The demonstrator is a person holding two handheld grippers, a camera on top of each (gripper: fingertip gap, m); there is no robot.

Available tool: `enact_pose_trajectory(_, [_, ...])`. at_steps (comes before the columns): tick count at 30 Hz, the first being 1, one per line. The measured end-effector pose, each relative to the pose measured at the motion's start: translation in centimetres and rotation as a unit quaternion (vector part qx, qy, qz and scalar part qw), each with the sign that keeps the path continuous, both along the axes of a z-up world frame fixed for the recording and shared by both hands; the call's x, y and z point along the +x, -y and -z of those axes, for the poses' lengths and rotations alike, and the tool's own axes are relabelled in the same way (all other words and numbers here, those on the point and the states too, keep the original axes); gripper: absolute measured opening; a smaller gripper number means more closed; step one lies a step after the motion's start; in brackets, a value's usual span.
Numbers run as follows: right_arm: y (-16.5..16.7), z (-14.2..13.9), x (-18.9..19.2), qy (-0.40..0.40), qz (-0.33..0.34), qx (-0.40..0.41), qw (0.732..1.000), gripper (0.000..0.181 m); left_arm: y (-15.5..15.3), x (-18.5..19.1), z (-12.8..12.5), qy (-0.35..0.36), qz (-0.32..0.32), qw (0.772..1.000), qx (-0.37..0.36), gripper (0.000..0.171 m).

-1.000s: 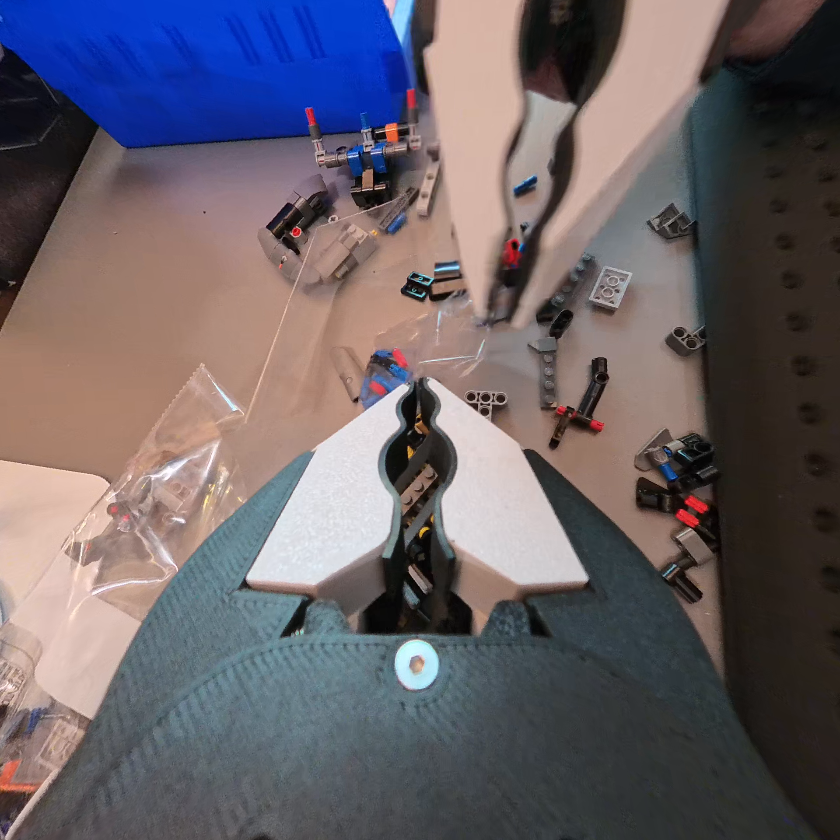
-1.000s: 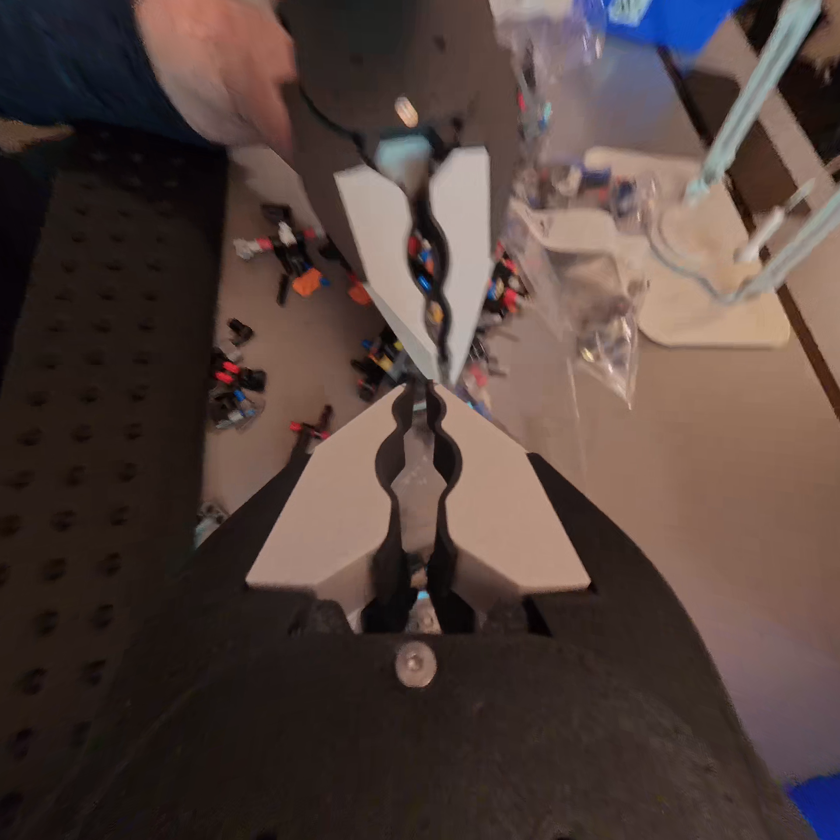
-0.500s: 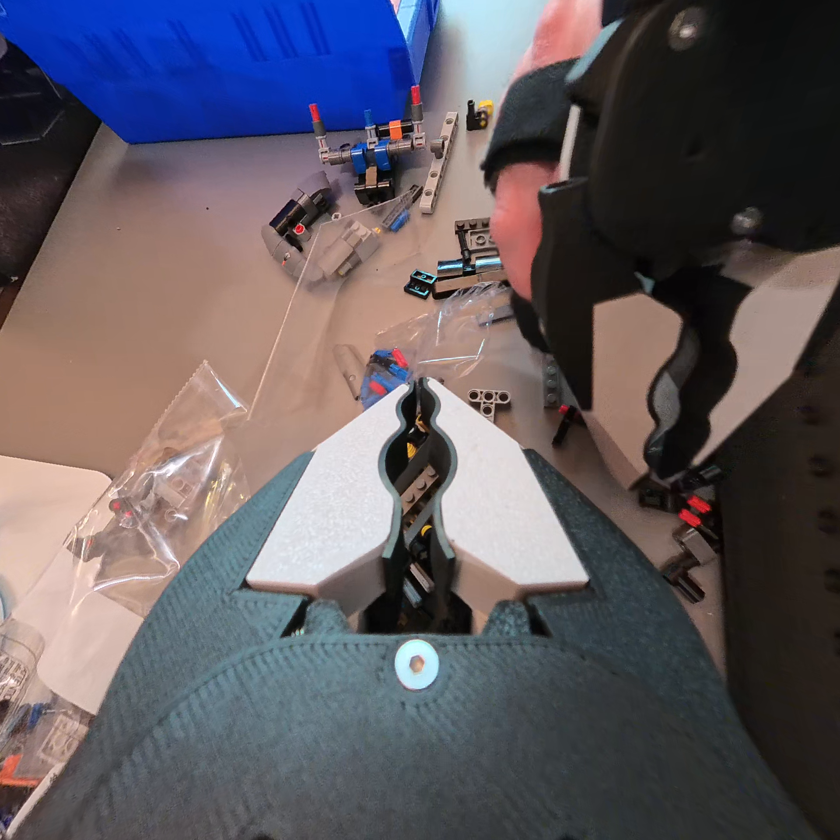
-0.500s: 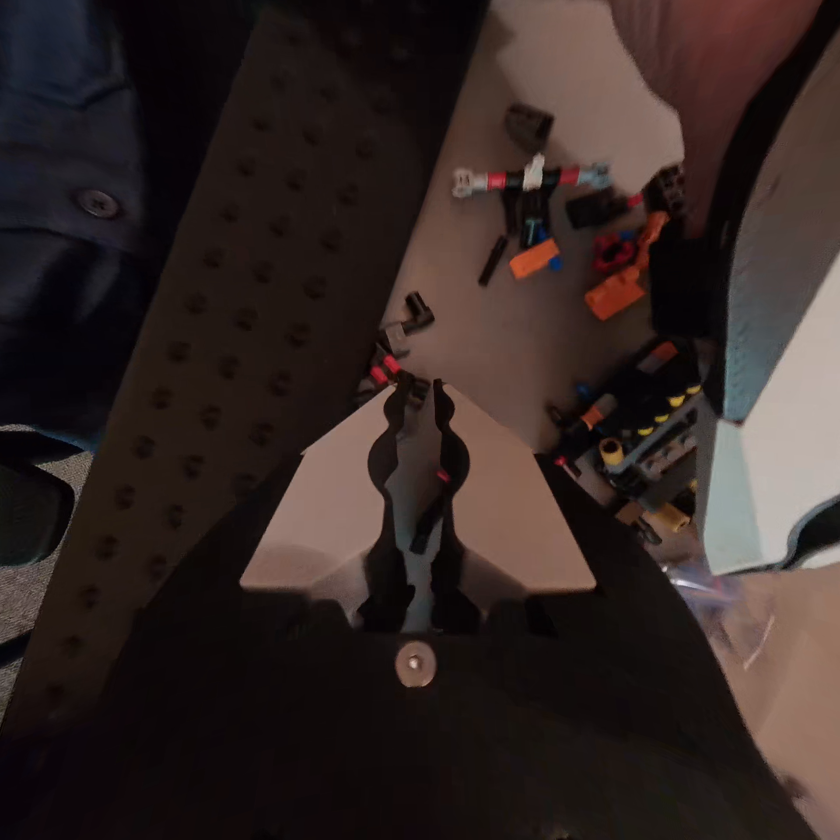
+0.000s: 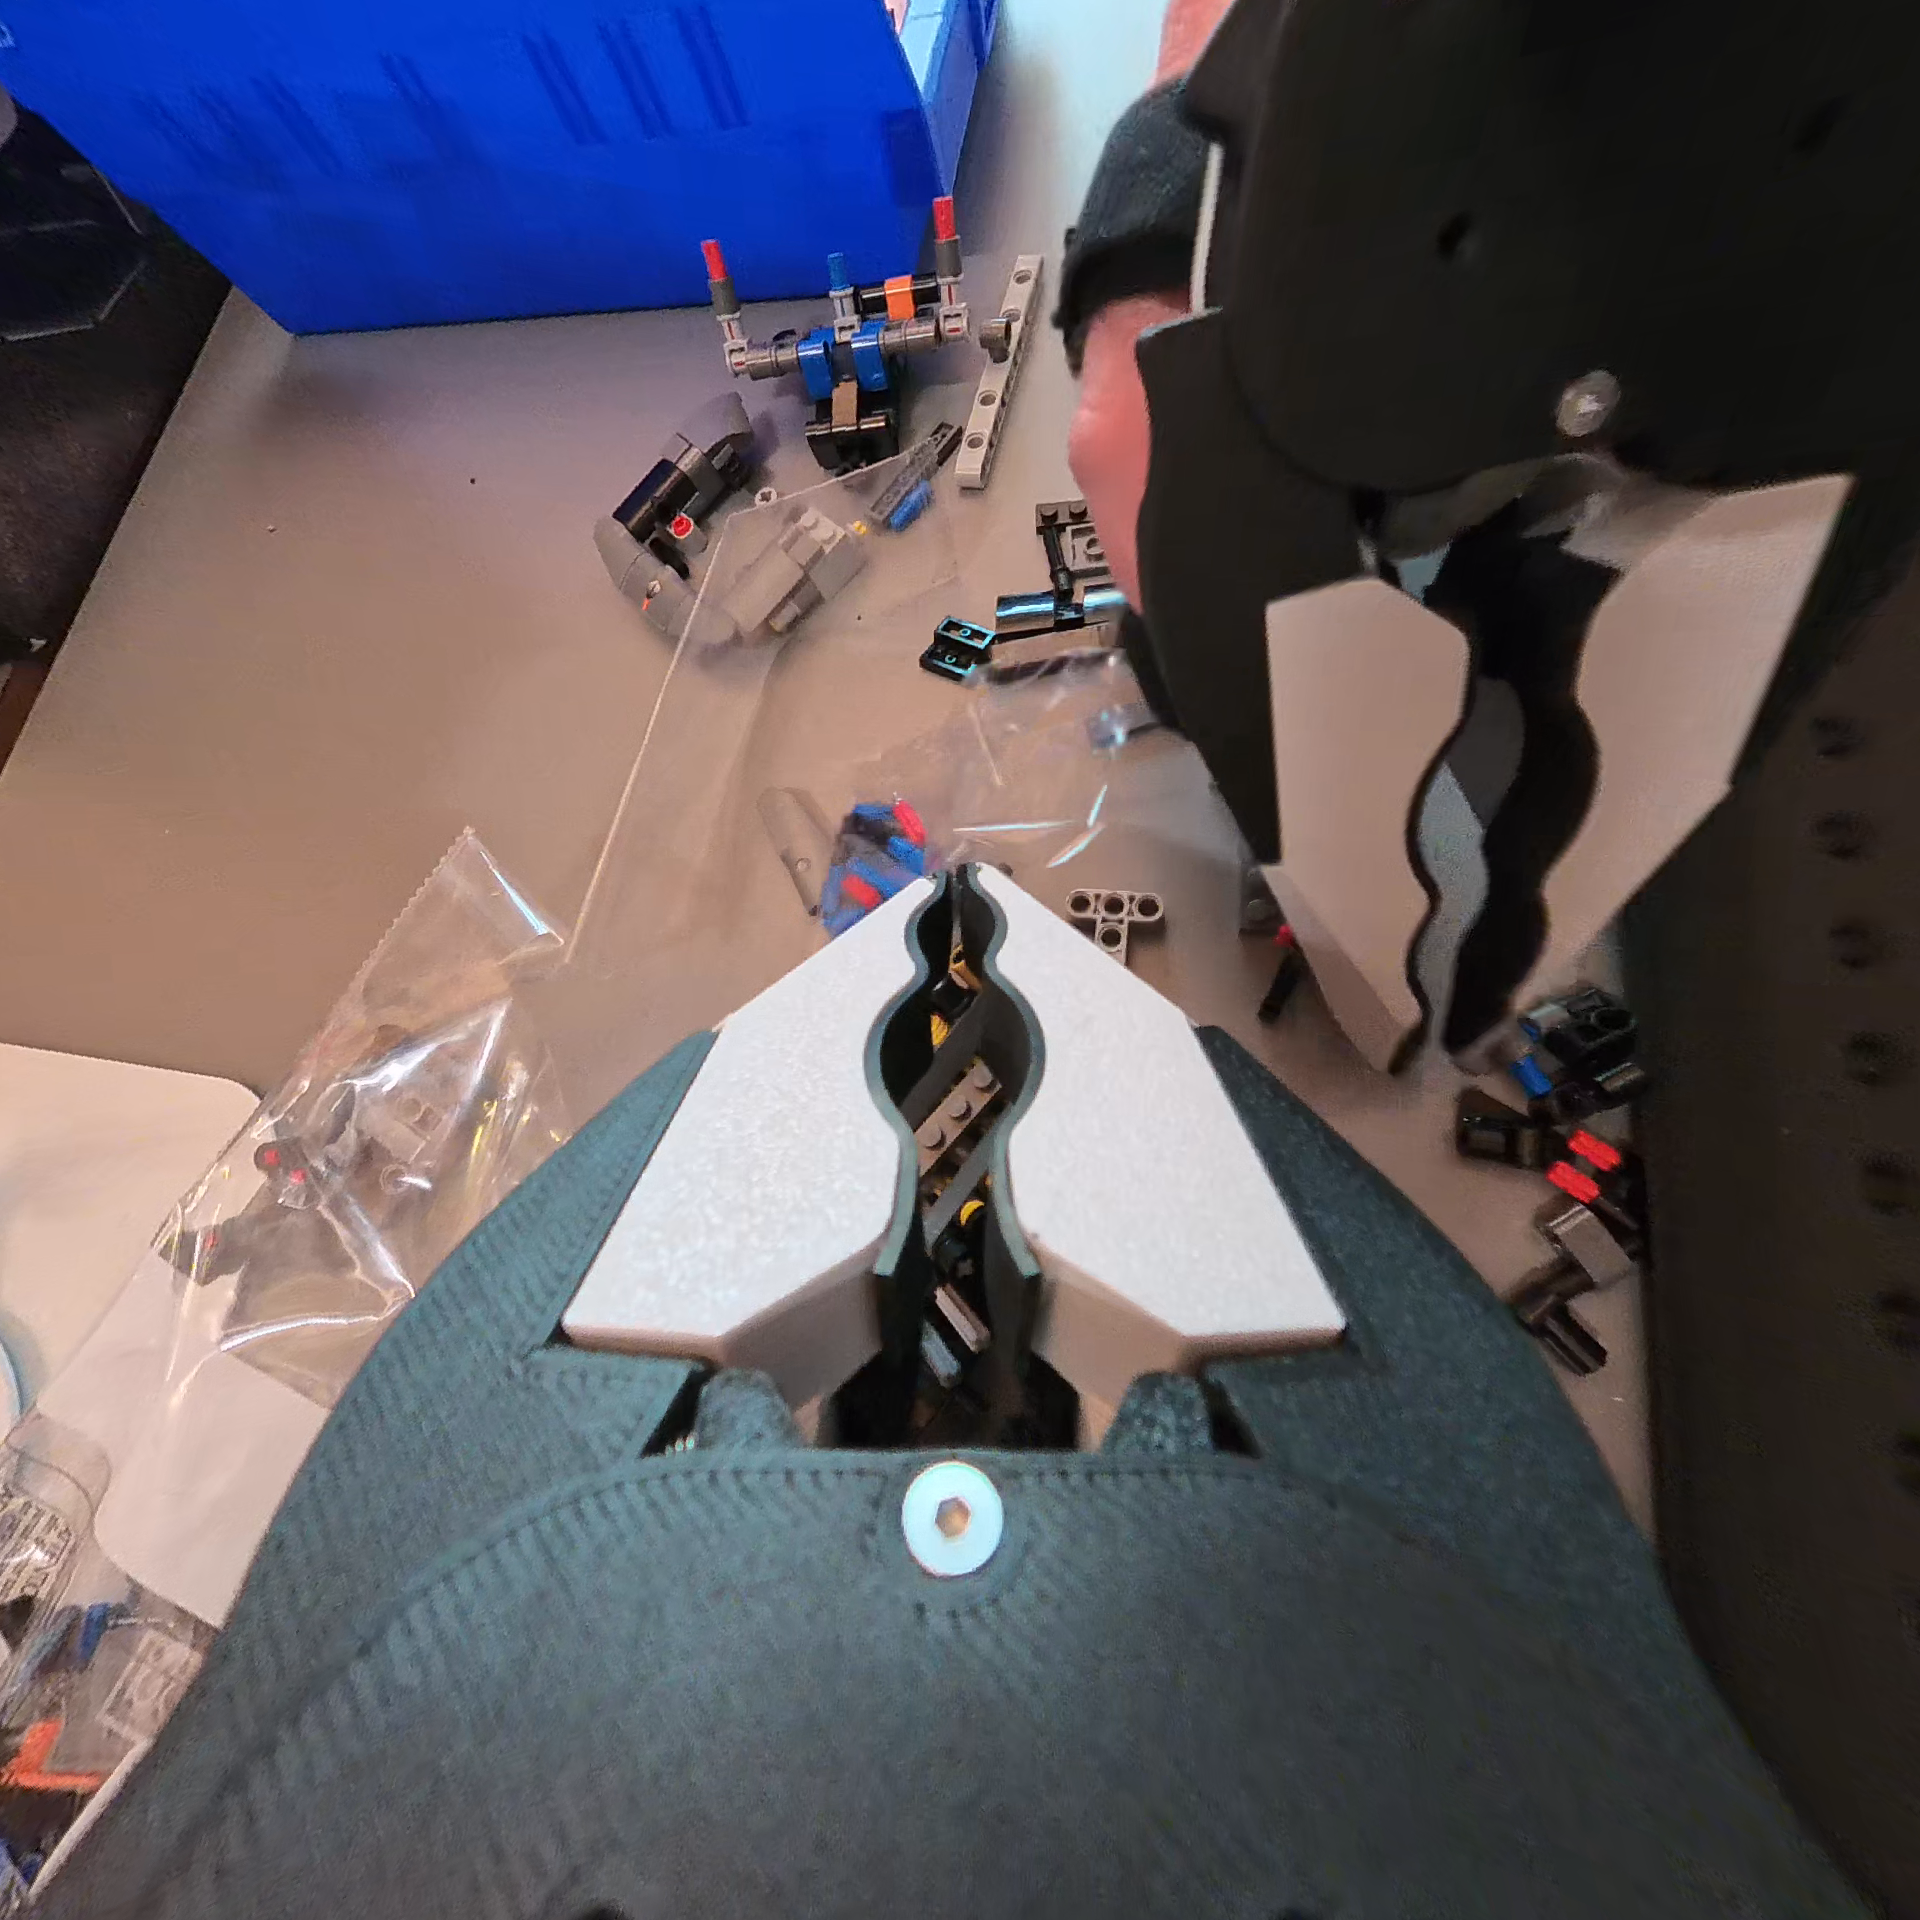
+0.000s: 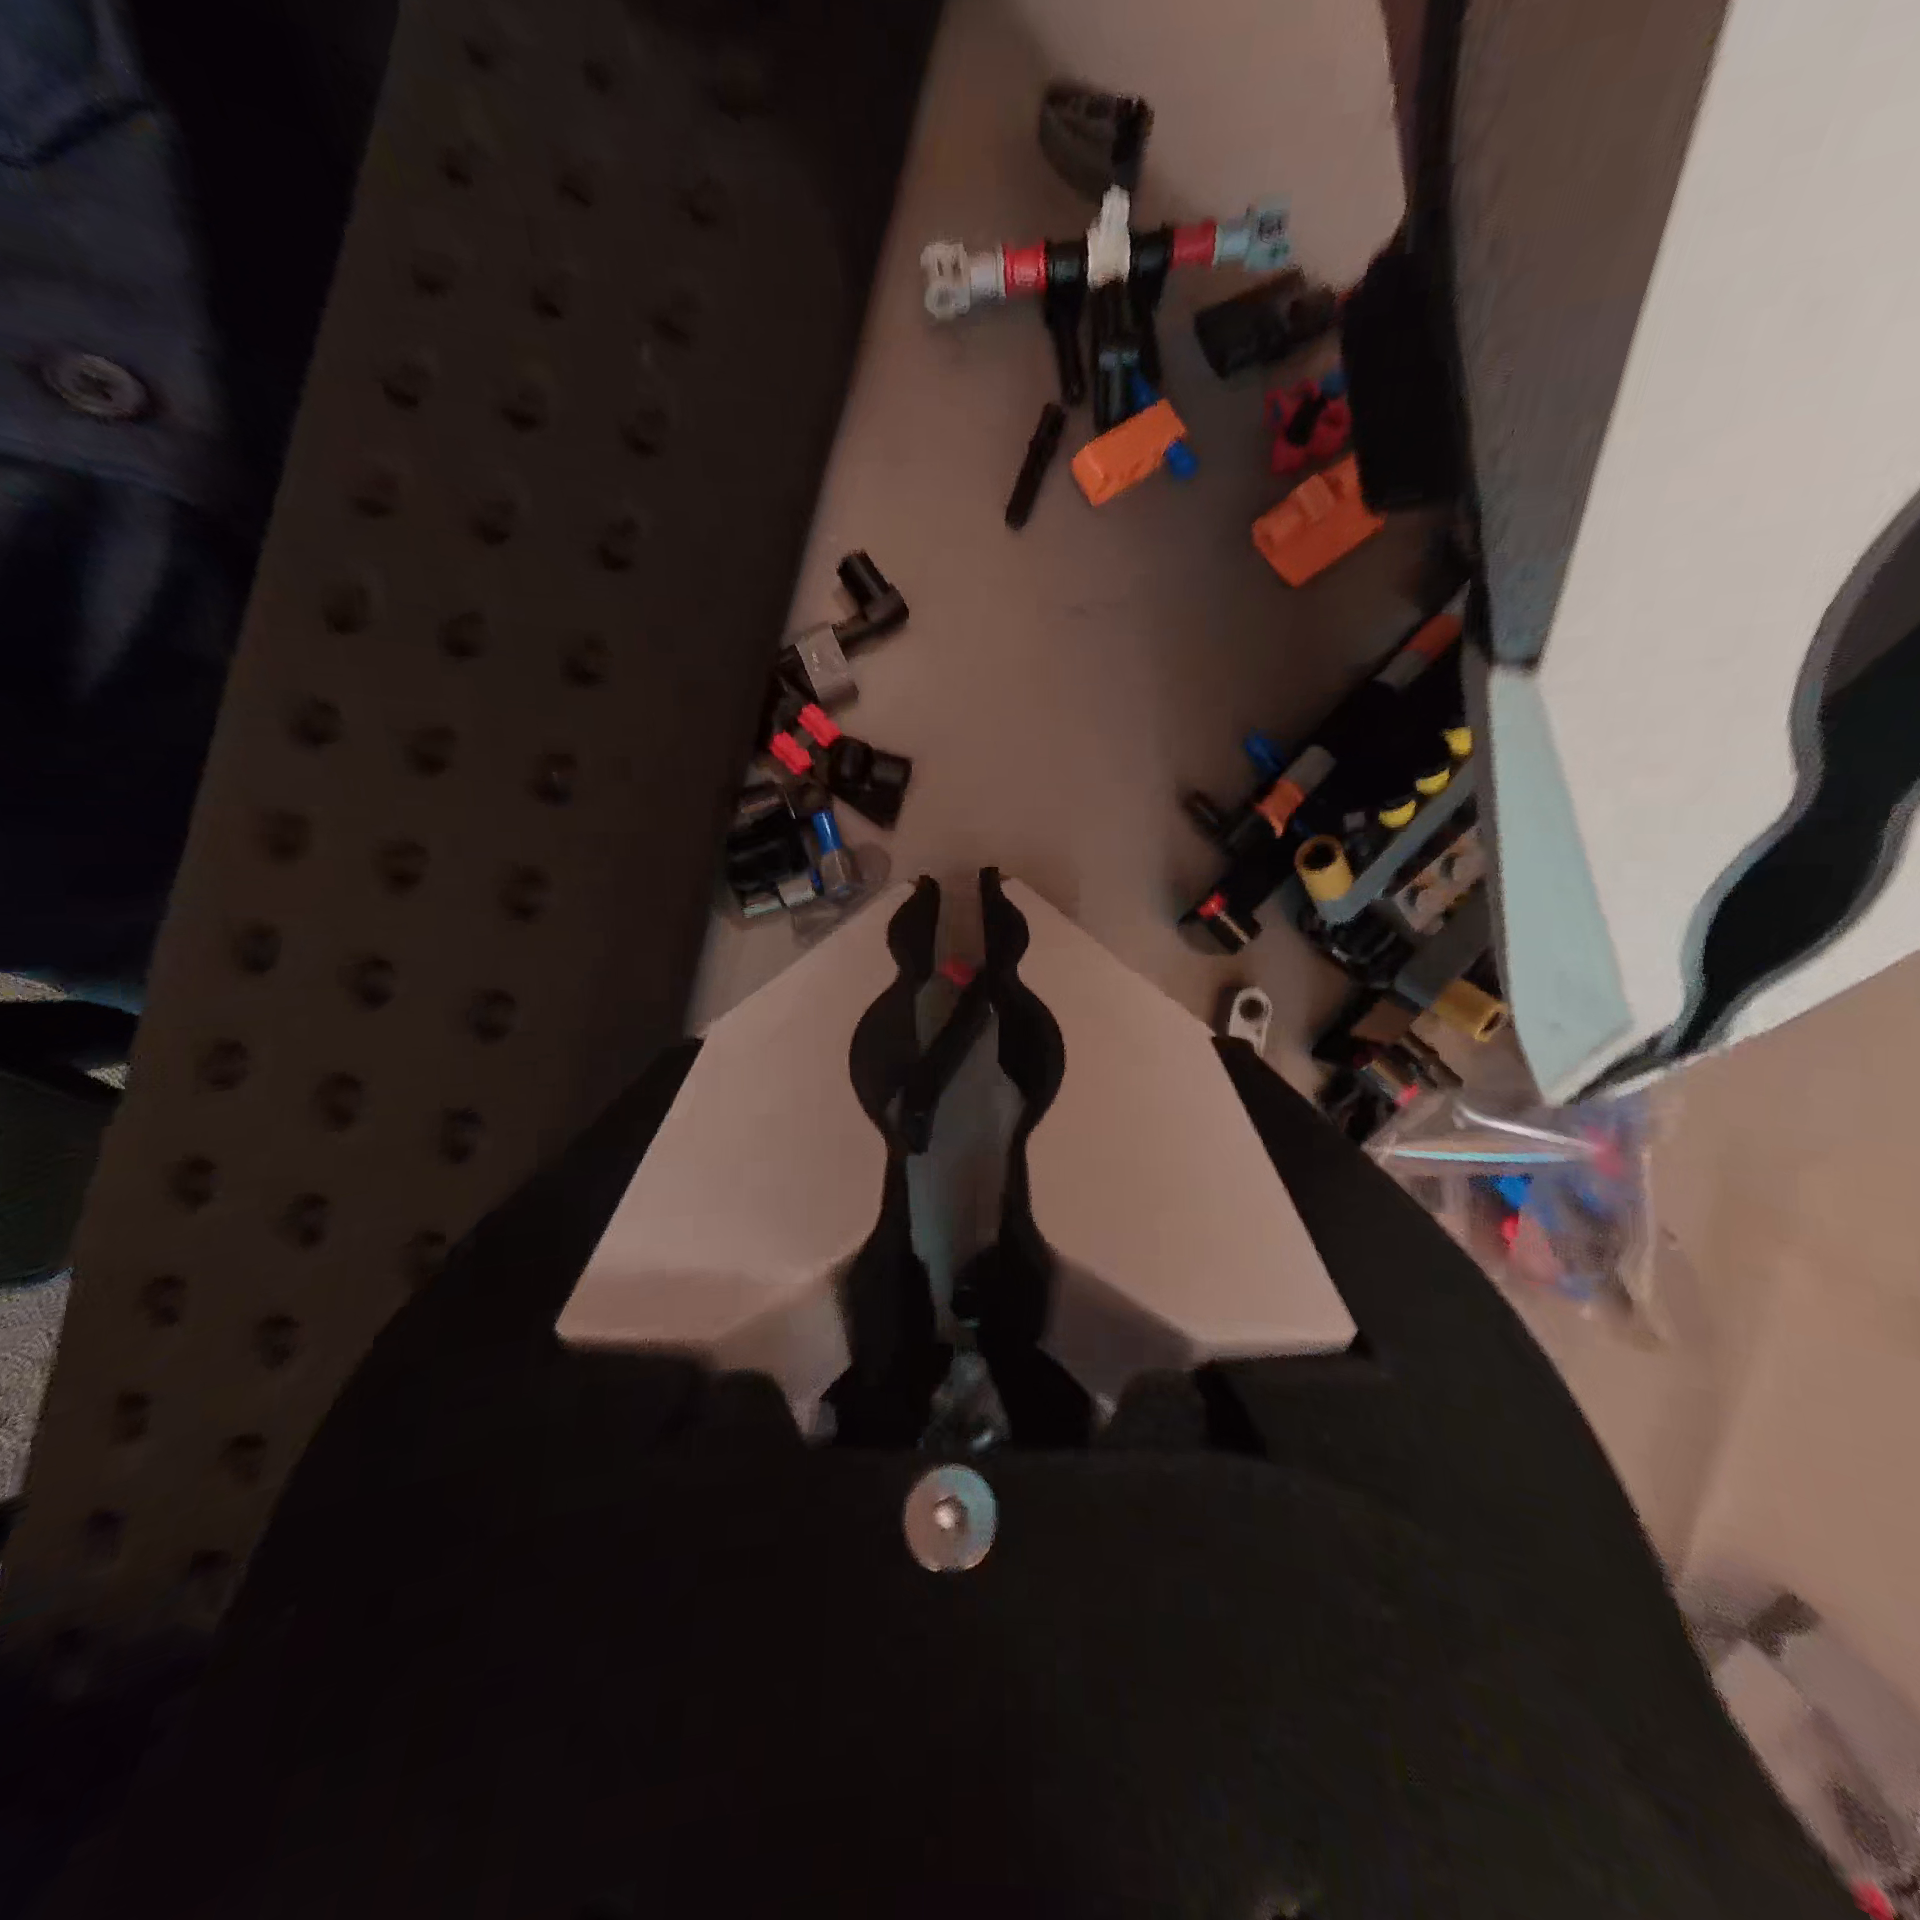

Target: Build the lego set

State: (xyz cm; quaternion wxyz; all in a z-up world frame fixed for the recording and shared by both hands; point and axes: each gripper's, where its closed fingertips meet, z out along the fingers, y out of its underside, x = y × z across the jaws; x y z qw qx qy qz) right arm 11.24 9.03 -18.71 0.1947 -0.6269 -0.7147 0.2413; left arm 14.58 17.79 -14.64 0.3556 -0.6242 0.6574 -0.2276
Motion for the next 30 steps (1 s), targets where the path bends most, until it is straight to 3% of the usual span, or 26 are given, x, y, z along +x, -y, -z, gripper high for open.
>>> enact_pose_trajectory(1, [0.3,-0.2,-0.5,-0.009,-0.005,-0.006,1.000,0.008,0.0,0.0,0.1,-0.001,0.000,1.000,0.000,0.000])
enact_pose_trajectory(9, [2.0,0.5,-2.1,0.000,-0.038,-0.025,0.999,0.013,0.0,0.1,0.1,-0.002,0.001,1.000,-0.001,0.000])
enact_pose_trajectory(18, [-0.7,0.5,-1.4,0.004,0.021,0.004,1.000,0.000,0.0,0.1,0.2,-0.002,0.001,1.000,-0.002,0.000])
enact_pose_trajectory(24, [0.4,-0.2,-2.6,-0.024,-0.004,-0.004,1.000,0.015,0.0,0.1,0.2,-0.002,0.000,1.000,-0.003,0.000])
enact_pose_trajectory(30, [0.4,1.1,-2.6,0.005,-0.007,0.006,1.000,0.011,0.0,0.1,0.3,-0.003,0.001,1.000,-0.004,0.000])
